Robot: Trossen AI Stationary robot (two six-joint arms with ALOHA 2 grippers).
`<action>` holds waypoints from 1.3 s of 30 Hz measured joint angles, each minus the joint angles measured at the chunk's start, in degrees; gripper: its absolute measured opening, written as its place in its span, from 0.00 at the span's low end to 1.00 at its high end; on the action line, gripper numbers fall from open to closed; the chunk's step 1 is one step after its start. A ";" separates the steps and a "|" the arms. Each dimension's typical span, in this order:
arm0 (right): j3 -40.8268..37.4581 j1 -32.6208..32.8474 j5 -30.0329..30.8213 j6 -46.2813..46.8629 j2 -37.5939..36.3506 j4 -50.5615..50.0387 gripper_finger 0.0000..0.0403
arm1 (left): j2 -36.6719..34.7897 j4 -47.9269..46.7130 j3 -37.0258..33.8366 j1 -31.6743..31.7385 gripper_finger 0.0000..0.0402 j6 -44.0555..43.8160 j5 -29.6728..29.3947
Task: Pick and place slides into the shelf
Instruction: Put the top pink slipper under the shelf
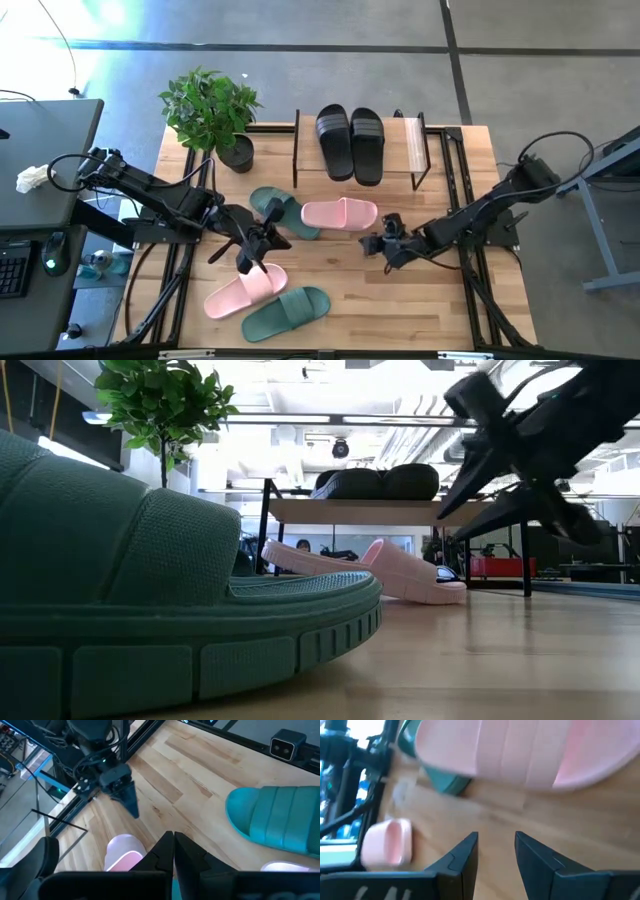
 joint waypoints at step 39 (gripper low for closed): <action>0.04 -17.84 -18.15 -14.57 4.00 3.23 0.29 | 5.25 0.10 -0.02 0.00 0.01 -4.71 -0.57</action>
